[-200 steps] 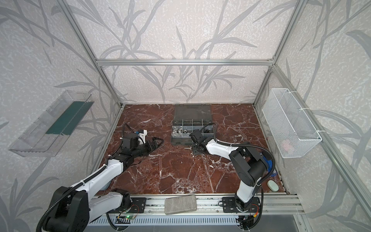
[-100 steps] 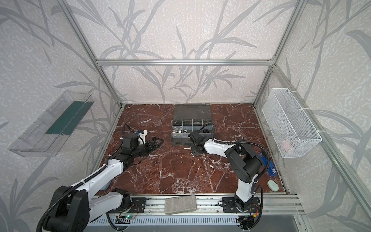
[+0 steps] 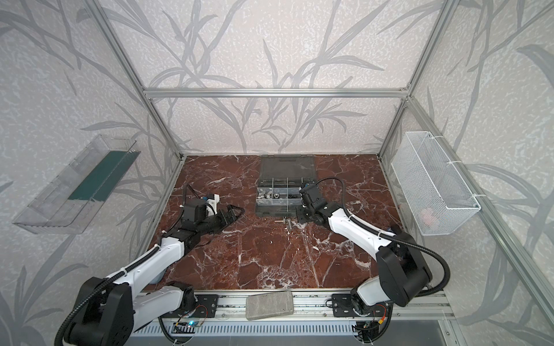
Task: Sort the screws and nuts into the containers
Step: 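Lift the black bolt with the right gripper over the compartment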
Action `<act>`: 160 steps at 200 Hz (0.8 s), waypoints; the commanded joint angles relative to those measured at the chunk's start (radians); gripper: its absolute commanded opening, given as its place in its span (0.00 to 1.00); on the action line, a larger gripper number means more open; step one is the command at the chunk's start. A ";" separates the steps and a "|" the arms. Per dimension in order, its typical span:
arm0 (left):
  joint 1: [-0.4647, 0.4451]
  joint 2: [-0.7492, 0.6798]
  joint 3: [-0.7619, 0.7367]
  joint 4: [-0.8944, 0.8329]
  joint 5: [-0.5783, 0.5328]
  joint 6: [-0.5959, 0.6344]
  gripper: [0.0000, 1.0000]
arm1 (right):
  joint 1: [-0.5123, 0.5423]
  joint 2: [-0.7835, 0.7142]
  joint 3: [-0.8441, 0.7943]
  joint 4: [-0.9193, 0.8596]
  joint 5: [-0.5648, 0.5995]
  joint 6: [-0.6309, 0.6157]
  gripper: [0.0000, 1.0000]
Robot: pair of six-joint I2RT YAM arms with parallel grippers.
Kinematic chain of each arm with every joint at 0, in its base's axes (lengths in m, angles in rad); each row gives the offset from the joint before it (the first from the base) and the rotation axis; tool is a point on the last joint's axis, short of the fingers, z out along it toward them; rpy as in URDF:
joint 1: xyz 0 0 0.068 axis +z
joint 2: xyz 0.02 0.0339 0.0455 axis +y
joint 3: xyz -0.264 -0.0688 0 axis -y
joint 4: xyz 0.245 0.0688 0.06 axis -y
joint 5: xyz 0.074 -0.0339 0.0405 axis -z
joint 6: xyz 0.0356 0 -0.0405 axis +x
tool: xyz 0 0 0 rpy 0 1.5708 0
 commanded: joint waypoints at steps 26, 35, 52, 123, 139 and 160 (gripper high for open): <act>0.007 0.017 0.031 -0.001 -0.005 0.011 0.99 | -0.181 -0.008 0.080 -0.049 -0.102 -0.079 0.01; 0.007 0.021 0.031 0.002 -0.006 0.009 0.99 | -0.203 0.012 0.099 -0.050 -0.108 -0.088 0.01; 0.007 0.024 0.033 0.002 -0.006 0.009 0.99 | -0.239 0.065 0.151 -0.059 -0.117 -0.102 0.01; 0.009 0.024 0.044 -0.017 -0.016 0.014 0.99 | -0.283 0.339 0.389 -0.125 -0.190 -0.126 0.01; 0.009 0.023 0.045 -0.020 -0.019 0.016 0.99 | -0.283 0.386 0.429 -0.145 -0.209 -0.128 0.01; 0.009 0.022 0.046 -0.022 -0.019 0.017 0.99 | -0.283 0.420 0.448 -0.145 -0.215 -0.129 0.02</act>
